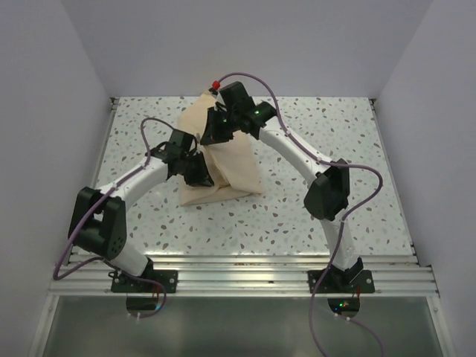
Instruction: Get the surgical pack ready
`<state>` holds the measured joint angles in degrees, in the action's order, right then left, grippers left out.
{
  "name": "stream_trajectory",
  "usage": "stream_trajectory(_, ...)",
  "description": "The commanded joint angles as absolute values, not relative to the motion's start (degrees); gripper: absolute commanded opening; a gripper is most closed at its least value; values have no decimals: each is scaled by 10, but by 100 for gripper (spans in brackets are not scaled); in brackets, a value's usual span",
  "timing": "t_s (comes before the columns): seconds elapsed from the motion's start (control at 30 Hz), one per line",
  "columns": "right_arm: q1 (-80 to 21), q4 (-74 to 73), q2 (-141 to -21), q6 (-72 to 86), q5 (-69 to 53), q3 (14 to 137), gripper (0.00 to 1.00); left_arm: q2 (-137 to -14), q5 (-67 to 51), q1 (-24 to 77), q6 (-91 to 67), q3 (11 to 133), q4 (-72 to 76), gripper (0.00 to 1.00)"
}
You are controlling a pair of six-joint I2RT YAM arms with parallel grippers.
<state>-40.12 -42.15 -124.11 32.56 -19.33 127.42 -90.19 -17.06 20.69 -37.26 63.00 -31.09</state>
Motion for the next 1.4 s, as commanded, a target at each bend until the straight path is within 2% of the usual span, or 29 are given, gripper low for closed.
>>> stream_trajectory(0.0,-401,-390,-1248,351,-160,1296,0,-882,-216,210,-372,585,-274,16)
stream_trajectory(0.13,-402,-382,-1260,363,-165,1303,0,-869,-186,208,-381,568,-284,12)
stream_trajectory(0.43,-403,-353,-1289,375,-185,1306,0,-754,-62,179,-381,591,-375,15)
stream_trajectory(0.83,-428,-304,-1359,411,-200,1332,0,-703,46,149,-382,612,-453,15)
stream_trajectory(1.0,-448,-287,-1394,437,-193,1355,0,-692,67,144,-380,623,-478,16)
stream_trajectory(1.2,-461,-236,-1408,454,-172,1315,0,-691,51,142,-379,619,-472,17)
stream_trajectory(1.37,-461,-251,-1419,425,-170,1318,8,-709,19,142,-368,627,-468,18)
